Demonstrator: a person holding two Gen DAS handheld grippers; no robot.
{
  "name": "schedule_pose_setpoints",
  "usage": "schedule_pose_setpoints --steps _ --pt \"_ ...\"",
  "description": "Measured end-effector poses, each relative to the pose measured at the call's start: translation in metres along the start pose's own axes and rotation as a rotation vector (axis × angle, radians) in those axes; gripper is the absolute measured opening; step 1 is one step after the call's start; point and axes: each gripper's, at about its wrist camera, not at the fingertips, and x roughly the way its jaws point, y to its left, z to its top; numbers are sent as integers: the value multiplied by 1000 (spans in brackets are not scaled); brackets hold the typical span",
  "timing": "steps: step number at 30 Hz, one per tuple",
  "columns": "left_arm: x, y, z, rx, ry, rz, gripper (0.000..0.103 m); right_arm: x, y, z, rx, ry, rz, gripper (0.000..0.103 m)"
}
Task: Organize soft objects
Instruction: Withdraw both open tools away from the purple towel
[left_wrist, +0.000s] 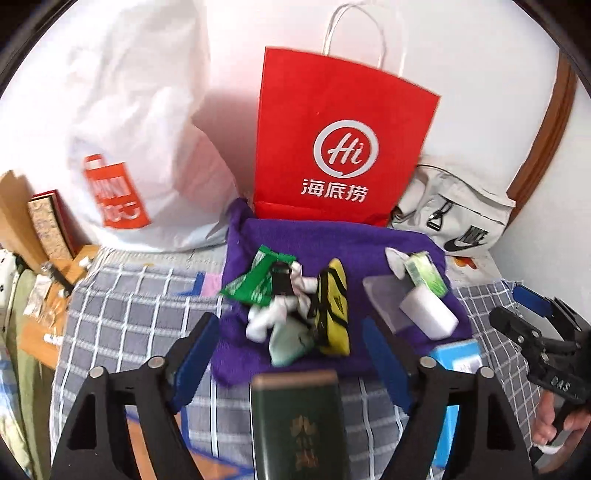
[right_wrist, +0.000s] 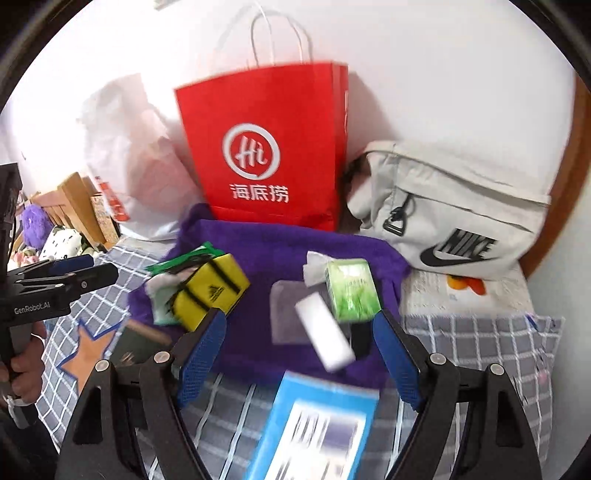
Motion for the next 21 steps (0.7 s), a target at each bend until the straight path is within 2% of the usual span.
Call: schedule_pose_setpoints --steps 7,10,14,21 --pt "-56 -20 -40 20 -34 -16 85 -77 19 -46 -1 -67 -49 93" --pt "-77 -28 -60 22 -46 -29 93 -106 24 -68 14 -95 -67 103" --pt "-102 -36 -90 26 -62 -44 95 -127 29 -92 23 -97 -94 103" --pt "-132 -44 -133 17 -86 -24 95 -159 38 -131 43 -104 -77 103"
